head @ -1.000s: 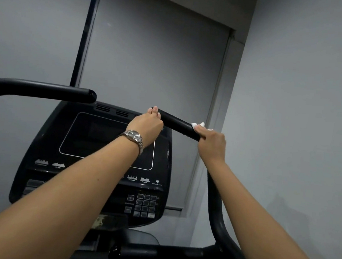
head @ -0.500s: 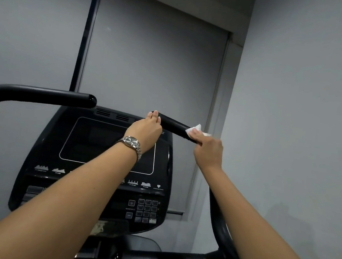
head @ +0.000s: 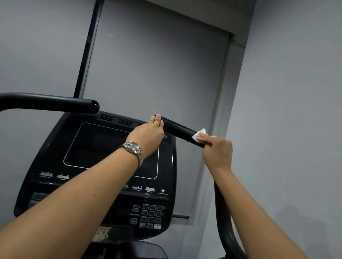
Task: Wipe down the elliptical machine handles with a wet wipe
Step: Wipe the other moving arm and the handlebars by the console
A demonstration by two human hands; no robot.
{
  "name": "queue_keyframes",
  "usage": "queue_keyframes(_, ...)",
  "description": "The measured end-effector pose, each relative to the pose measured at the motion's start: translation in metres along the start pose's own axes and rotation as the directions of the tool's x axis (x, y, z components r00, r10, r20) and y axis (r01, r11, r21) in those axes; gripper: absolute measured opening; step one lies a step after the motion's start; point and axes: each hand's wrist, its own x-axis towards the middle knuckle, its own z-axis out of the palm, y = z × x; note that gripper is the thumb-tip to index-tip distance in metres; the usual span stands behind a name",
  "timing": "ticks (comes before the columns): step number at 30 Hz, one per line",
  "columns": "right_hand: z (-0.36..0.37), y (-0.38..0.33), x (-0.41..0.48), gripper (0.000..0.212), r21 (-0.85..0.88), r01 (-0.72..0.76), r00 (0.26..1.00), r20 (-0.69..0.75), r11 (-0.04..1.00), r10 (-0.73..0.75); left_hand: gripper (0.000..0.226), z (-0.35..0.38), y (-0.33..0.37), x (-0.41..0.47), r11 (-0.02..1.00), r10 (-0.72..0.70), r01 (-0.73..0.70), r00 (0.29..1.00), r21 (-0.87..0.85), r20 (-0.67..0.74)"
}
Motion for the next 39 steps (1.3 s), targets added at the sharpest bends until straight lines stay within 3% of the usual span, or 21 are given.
queue_keyframes(2,0.004,-0.009,0.007,0.028,0.032,-0.046,0.999,-0.015,0.998,0.047,0.058,0.001,0.001,0.0,1.0,0.004,-0.004,1.0,-0.012,-0.004)
queue_keyframes(7,0.026,-0.051,0.007,0.032,0.062,0.097,0.994,0.037,0.993,-0.099,0.061,0.0,-0.003,-0.001,0.999,0.016,-0.016,1.0,-0.047,-0.003)
queue_keyframes(10,0.02,-0.04,0.01,0.028,0.042,0.106,0.993,0.053,0.993,-0.108,0.065,-0.002,-0.015,-0.003,0.992,0.039,-0.04,0.999,-0.122,-0.007)
queue_keyframes(14,-0.006,-0.012,0.021,0.017,0.069,-0.191,0.979,0.083,0.979,0.185,0.054,0.0,-0.024,-0.01,0.957,0.019,-0.02,1.0,-0.288,-0.006)
queue_keyframes(16,-0.012,-0.012,0.023,0.017,0.069,-0.243,0.964,0.129,0.968,0.233,0.049,0.003,-0.02,-0.016,0.93,-0.012,0.0,0.999,-0.367,-0.031)
queue_keyframes(18,-0.016,-0.022,0.021,0.015,0.102,-0.221,0.96,0.197,0.97,0.198,0.046,0.007,-0.014,-0.023,0.876,-0.089,0.046,0.994,-0.48,-0.068)
queue_keyframes(21,-0.02,-0.039,0.008,0.022,0.25,-0.226,0.937,0.319,0.941,0.14,0.043,0.012,-0.006,-0.036,0.686,-0.272,0.132,0.959,-0.716,-0.084)
queue_keyframes(24,-0.029,-0.051,-0.017,0.026,0.445,-0.448,0.861,0.448,0.775,0.24,0.051,0.015,0.002,-0.051,0.458,-0.302,0.188,0.952,-0.869,0.047)
queue_keyframes(26,-0.035,-0.055,-0.032,0.024,0.54,-0.633,0.758,0.578,0.555,0.302,0.059,0.015,0.006,-0.059,0.311,-0.235,0.211,0.962,-0.927,0.14)
queue_keyframes(28,-0.038,-0.059,-0.044,0.018,0.554,-0.753,0.652,0.7,0.357,0.291,0.058,0.014,0.012,-0.065,0.226,-0.13,0.217,0.973,-0.95,0.191)
queue_keyframes(30,-0.04,-0.064,-0.052,0.015,0.533,-0.806,0.59,0.758,0.259,0.277,0.04,0.011,0.02,-0.069,0.152,-0.047,0.212,0.977,-0.965,0.208)
queue_keyframes(33,-0.043,-0.07,-0.057,0.013,0.528,-0.825,0.566,0.774,0.203,0.285,0.018,0.01,0.028,-0.07,0.05,-0.135,0.251,0.961,-0.967,0.243)
queue_keyframes(35,-0.045,-0.067,-0.057,0.015,0.523,-0.815,0.579,0.754,0.252,0.31,0.015,0.01,0.03,-0.069,0.04,-0.219,0.303,0.932,-0.952,0.288)
queue_keyframes(36,-0.046,-0.061,-0.056,0.018,0.508,-0.789,0.609,0.717,0.345,0.338,0.014,0.009,0.03,-0.069,0.046,-0.251,0.33,0.917,-0.943,0.309)
queue_keyframes(39,-0.054,-0.037,-0.047,0.017,0.248,-0.513,0.821,0.42,0.822,0.387,0.017,0.007,0.024,-0.067,0.141,-0.391,0.39,0.867,-0.91,0.311)
